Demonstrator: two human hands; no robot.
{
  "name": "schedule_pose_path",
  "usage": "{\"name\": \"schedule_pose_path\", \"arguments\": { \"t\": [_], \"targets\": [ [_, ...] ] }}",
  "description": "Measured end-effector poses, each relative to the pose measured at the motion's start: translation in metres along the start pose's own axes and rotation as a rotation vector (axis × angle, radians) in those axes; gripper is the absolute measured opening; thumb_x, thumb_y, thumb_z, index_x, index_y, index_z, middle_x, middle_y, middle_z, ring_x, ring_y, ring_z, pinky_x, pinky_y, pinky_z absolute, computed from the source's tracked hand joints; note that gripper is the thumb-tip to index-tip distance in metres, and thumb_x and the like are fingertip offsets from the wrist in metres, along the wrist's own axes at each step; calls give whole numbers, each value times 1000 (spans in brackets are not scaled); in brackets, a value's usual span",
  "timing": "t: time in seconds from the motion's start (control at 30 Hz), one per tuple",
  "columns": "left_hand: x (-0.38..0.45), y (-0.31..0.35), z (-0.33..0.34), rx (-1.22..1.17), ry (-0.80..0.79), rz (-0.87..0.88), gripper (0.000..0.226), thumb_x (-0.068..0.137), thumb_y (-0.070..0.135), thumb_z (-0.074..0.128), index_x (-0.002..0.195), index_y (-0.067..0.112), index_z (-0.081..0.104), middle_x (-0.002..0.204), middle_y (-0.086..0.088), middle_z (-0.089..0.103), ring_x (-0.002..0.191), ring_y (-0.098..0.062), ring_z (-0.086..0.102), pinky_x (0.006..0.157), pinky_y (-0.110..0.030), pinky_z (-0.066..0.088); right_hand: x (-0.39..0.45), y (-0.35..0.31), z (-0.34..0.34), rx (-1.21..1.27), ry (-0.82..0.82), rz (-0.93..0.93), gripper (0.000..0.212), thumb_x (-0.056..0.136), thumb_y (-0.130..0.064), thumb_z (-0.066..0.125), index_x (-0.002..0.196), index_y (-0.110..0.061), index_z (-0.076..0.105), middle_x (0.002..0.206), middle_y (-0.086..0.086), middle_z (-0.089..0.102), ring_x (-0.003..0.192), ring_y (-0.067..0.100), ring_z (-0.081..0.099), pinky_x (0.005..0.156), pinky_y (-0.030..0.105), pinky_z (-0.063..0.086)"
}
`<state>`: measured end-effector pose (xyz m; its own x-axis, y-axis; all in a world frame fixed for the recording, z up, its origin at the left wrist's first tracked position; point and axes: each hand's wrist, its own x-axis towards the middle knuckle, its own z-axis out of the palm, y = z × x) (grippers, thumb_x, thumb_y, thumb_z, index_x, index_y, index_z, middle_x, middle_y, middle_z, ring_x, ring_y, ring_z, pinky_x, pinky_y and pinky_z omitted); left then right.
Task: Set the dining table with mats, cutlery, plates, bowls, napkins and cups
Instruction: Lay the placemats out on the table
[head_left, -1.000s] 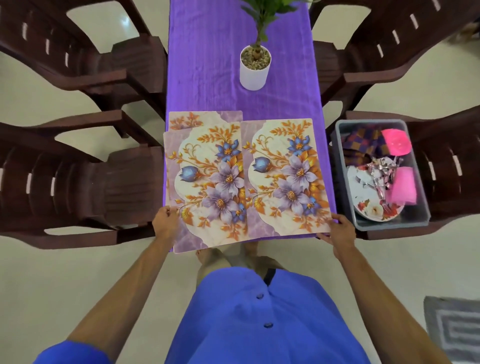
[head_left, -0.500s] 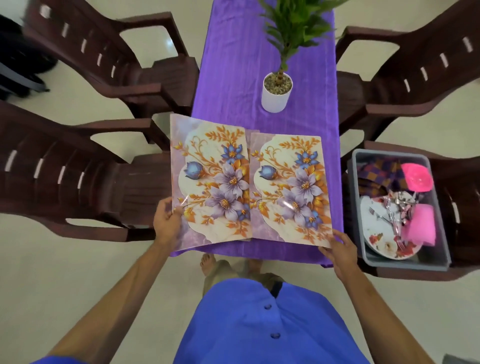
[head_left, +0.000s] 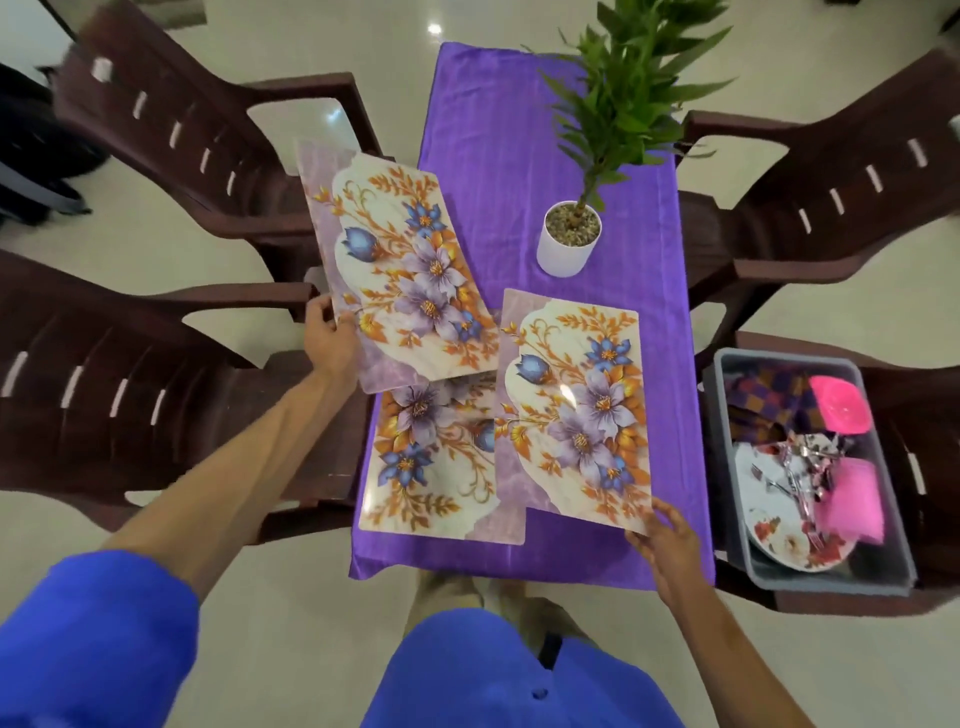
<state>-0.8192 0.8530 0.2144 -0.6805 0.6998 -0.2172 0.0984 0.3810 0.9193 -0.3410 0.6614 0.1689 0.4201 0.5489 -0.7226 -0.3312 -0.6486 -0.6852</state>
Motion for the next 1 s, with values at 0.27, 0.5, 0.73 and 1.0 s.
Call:
{"name": "schedule_pose_path", "arguments": {
  "t": [0.27, 0.5, 0.73, 1.0],
  "targets": [
    [82, 37, 98, -52, -63, -65, 29, 100, 6, 54, 128, 6, 59, 114, 0, 63, 103, -18, 59, 84, -21, 45, -25, 20, 44, -7, 199, 47, 45, 74, -29, 86, 114, -18, 68, 123, 24, 67, 108, 43, 67, 56, 31, 62],
    [155, 42, 163, -198, -207, -247, 37, 98, 7, 62, 133, 13, 53, 126, -15, 66, 105, -26, 66, 77, -30, 52, -29, 33, 90, 108, 213, 77, 26, 98, -7, 66, 125, -7, 64, 122, 30, 66, 90, 36, 65, 53, 31, 61],
    [201, 14, 185, -129, -443, -440, 57, 94, 21, 74, 144, 9, 50, 138, -11, 65, 114, -24, 69, 82, -35, 61, -37, 34, 105, 115, 227, 82, 20, 91, -14, 73, 110, -14, 67, 110, 24, 69, 89, 36, 67, 56, 34, 63],
    [170, -10, 149, 30, -514, -433, 46, 94, 42, 71, 124, 8, 64, 111, -7, 74, 97, -22, 75, 86, -41, 63, -34, 34, 89, 89, 190, 98, 19, 91, -10, 75, 109, -16, 69, 110, 23, 69, 91, 39, 67, 57, 35, 63]
  ]
}}
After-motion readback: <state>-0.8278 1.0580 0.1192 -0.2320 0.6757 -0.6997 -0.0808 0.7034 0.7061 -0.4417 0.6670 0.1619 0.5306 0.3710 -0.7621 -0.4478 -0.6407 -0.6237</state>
